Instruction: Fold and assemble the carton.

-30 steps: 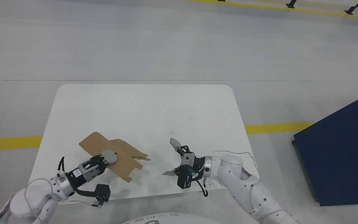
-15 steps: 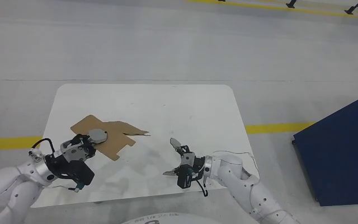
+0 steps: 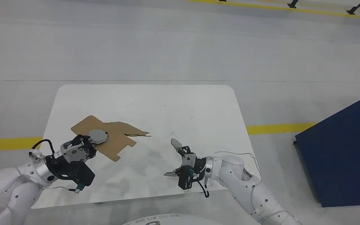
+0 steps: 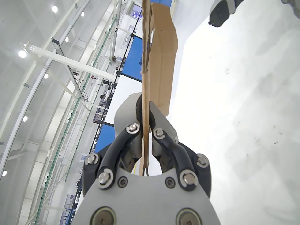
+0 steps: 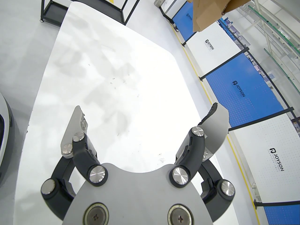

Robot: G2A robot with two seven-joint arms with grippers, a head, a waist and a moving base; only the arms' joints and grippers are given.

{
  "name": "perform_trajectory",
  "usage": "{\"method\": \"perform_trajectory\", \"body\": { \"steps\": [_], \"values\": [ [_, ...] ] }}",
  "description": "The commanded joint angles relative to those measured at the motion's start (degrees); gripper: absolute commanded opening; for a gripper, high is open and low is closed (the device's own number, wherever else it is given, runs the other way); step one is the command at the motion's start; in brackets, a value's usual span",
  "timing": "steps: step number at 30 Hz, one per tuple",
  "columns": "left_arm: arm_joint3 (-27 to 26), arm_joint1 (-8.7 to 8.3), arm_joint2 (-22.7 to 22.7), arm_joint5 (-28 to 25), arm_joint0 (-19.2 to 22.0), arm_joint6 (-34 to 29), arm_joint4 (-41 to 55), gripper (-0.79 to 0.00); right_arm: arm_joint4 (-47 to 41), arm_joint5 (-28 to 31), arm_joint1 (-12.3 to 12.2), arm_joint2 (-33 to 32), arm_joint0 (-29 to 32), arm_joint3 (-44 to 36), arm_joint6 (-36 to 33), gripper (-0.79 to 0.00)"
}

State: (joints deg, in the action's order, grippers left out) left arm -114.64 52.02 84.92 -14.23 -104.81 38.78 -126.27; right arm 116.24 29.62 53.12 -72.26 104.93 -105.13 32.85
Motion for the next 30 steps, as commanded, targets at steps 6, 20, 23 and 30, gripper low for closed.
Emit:
{"method": "perform_trajectory", "body": {
  "steps": [6, 20, 23, 30],
  "values": [
    [-0.79, 0.1, -0.61, -0.75, 0.88, -0.9, 0.8, -0.785, 0.0, 0.0, 0.0, 0.0, 0.0, 0.0, 0.0, 0.0],
    [3.81, 0.85, -1.98, -23.26, 13.0, -9.43, 30.16, -0.785, 0.0, 0.0, 0.0, 0.0, 0.0, 0.0, 0.0, 0.0],
    [3.81, 0.85, -1.98, -23.26, 13.0, -9.43, 30.16, -0.785, 0.0, 0.0, 0.0, 0.0, 0.0, 0.0, 0.0, 0.0],
    [5.8, 1.11, -1.98, -26.21, 13.03, -8.42, 39.22, -0.785, 0.0, 0.0, 0.0, 0.0, 0.0, 0.0, 0.0, 0.0]
  ]
}}
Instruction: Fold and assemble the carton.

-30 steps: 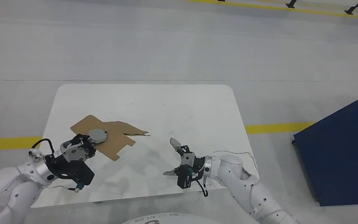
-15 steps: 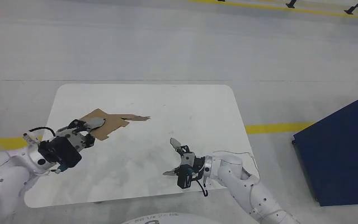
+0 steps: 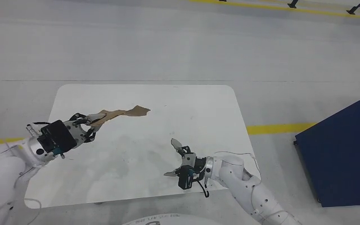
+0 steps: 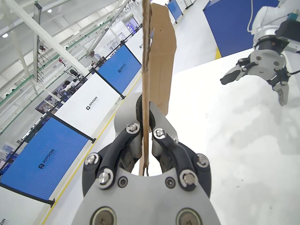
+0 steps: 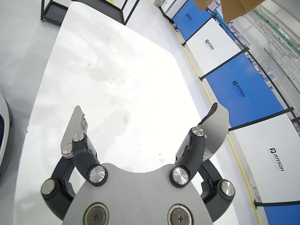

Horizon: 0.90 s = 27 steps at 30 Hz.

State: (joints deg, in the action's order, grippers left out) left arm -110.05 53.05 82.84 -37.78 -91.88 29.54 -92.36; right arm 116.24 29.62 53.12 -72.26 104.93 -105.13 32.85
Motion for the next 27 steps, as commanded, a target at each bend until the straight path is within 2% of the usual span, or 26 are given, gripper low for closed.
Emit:
{"method": "perform_trajectory", "body": {
  "steps": [1, 5, 10, 14, 18, 24, 25, 27],
  "values": [
    [2.52, 0.12, 0.2, -6.18, 0.58, 1.83, 11.01, -0.785, 0.0, 0.0, 0.0, 0.0, 0.0, 0.0, 0.0, 0.0],
    [8.49, 0.06, -0.1, -19.63, 4.02, 0.12, 31.44, -0.785, 0.0, 0.0, 0.0, 0.0, 0.0, 0.0, 0.0, 0.0],
    [10.55, -1.15, -6.47, -20.22, 8.3, -13.39, 51.72, -0.785, 0.0, 0.0, 0.0, 0.0, 0.0, 0.0, 0.0, 0.0],
    [11.56, -2.37, -9.18, -20.22, 11.81, -24.31, 62.66, -0.785, 0.0, 0.0, 0.0, 0.0, 0.0, 0.0, 0.0, 0.0],
    [13.01, -3.01, -9.56, -20.22, 13.55, -29.54, 67.52, -0.785, 0.0, 0.0, 0.0, 0.0, 0.0, 0.0, 0.0, 0.0],
    [13.01, -3.01, -9.56, -20.22, 13.55, -29.54, 67.52, -0.785, 0.0, 0.0, 0.0, 0.0, 0.0, 0.0, 0.0, 0.0],
    [12.62, -3.07, -8.39, -17.73, 14.06, -30.62, 64.01, -0.785, 0.0, 0.0, 0.0, 0.0, 0.0, 0.0, 0.0, 0.0],
    [8.1, -2.92, -5.88, -12.86, 13.84, -28.82, 52.13, -0.785, 0.0, 0.0, 0.0, 0.0, 0.0, 0.0, 0.0, 0.0]
  ]
}}
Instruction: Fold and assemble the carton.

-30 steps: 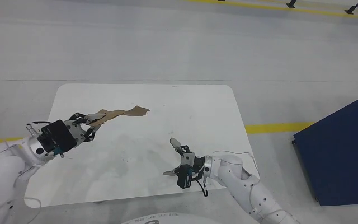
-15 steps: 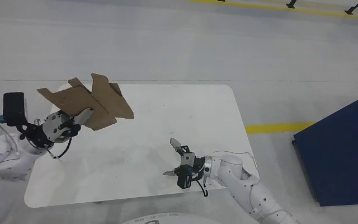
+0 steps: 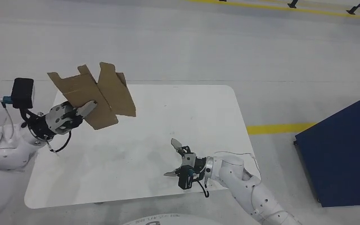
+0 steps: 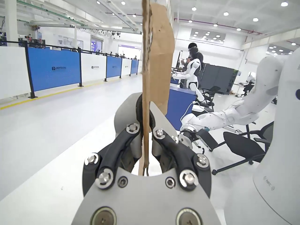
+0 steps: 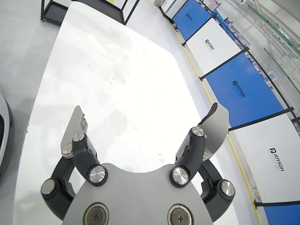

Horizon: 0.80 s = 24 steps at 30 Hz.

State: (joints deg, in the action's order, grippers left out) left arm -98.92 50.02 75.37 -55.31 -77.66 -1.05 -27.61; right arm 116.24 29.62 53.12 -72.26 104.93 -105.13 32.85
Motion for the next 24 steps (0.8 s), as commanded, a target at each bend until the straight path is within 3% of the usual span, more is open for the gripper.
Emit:
{"method": "perform_trajectory", "body": {
  "steps": [1, 5, 9, 20, 24],
  "values": [
    [-5.54, 0.25, 2.37, 7.02, -1.27, 3.97, -19.39, -0.785, 0.0, 0.0, 0.0, 0.0, 0.0, 0.0, 0.0, 0.0],
    [-13.5, 0.48, 2.35, 17.53, -5.03, 12.25, -50.33, -0.785, 0.0, 0.0, 0.0, 0.0, 0.0, 0.0, 0.0, 0.0],
    [-15.03, 0.39, 0.19, 30.3, -7.22, 17.63, -75.68, -0.785, 0.0, 0.0, 0.0, 0.0, 0.0, 0.0, 0.0, 0.0],
    [-15.6, 0.39, -0.07, 30.35, -7.22, 17.33, -76.61, -0.785, 0.0, 0.0, 0.0, 0.0, 0.0, 0.0, 0.0, 0.0],
    [-22.66, 0.05, -2.44, 32.76, -7.85, 11.24, -95.46, -0.785, 0.0, 0.0, 0.0, 0.0, 0.0, 0.0, 0.0, 0.0]
  ]
}}
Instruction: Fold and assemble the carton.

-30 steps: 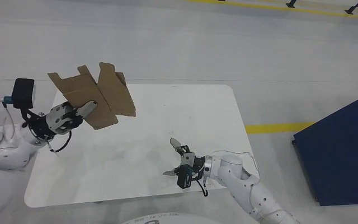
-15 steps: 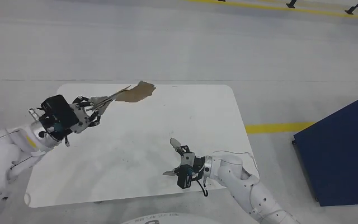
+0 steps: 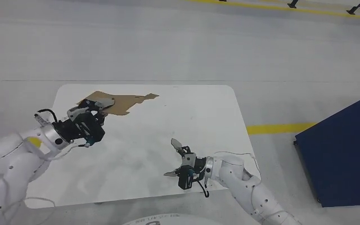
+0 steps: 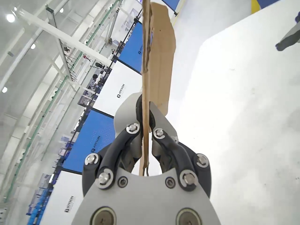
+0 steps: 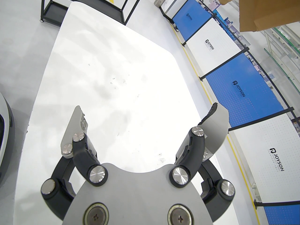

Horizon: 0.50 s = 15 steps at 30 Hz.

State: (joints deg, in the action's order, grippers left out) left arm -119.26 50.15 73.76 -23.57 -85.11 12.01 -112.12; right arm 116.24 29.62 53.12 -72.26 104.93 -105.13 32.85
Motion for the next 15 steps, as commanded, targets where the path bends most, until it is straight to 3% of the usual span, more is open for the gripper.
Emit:
{"method": "perform_trajectory", "body": {
  "steps": [1, 6, 9, 11, 15],
  "values": [
    [-3.9, -0.16, -1.45, 1.65, -0.69, -3.2, -15.67, -0.785, 0.0, 0.0, 0.0, 0.0, 0.0, 0.0, 0.0, 0.0],
    [-9.43, -0.65, -5.4, 2.7, -1.32, -5.96, -38.42, -0.785, 0.0, 0.0, 0.0, 0.0, 0.0, 0.0, 0.0, 0.0],
    [-9.52, -0.82, -7.46, 6.14, -0.96, -5.28, -49.61, -0.785, 0.0, 0.0, 0.0, 0.0, 0.0, 0.0, 0.0, 0.0],
    [-9.41, -1.03, -8.78, 6.07, -1.37, -9.09, -62.19, -0.785, 0.0, 0.0, 0.0, 0.0, 0.0, 0.0, 0.0, 0.0],
    [-9.41, -1.03, -8.78, 6.07, -1.37, -9.09, -62.19, -0.785, 0.0, 0.0, 0.0, 0.0, 0.0, 0.0, 0.0, 0.0]
  ]
}}
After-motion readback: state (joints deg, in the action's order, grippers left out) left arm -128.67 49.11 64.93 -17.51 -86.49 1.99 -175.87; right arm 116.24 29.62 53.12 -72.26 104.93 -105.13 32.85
